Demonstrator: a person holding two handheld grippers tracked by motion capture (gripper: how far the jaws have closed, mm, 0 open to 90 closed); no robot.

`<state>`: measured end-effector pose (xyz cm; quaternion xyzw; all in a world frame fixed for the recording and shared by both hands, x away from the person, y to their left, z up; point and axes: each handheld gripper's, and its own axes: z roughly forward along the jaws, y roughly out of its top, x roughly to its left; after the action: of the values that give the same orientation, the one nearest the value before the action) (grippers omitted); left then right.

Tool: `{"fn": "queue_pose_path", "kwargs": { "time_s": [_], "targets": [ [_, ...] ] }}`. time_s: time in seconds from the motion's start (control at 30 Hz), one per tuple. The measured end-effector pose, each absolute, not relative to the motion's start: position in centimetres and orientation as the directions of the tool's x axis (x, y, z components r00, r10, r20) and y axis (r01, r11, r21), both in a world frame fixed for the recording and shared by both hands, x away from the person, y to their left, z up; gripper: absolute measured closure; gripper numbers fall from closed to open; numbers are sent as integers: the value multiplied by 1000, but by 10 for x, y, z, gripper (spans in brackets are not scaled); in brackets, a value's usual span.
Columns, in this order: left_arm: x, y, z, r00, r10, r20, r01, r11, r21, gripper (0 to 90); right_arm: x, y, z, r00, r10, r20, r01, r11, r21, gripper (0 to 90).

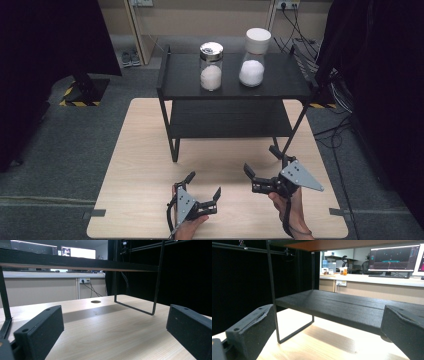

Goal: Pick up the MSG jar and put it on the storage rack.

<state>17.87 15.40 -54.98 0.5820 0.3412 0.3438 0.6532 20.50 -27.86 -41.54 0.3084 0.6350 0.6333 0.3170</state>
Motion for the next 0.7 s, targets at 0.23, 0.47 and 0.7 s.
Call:
{"fn": "queue_pose_path", "kwargs": {
  "time_s": [0.23, 0.47, 0.7],
  "targets": [
    [179, 154, -550, 531, 846, -45, -52, 86, 995, 6, 196, -277, -439, -598, 801, -27, -18, 20, 1000, 2],
    [179, 154, -550, 531, 846, -45, -52, 86, 995, 6, 190, -273, -462, -590, 807, -24, 1, 30, 1000, 2],
    [179, 154, -550, 530, 847, -45, -52, 86, 995, 6, 188, -271, -477, -589, 808, -14, 9, 23, 1000, 2]
  ]
}}
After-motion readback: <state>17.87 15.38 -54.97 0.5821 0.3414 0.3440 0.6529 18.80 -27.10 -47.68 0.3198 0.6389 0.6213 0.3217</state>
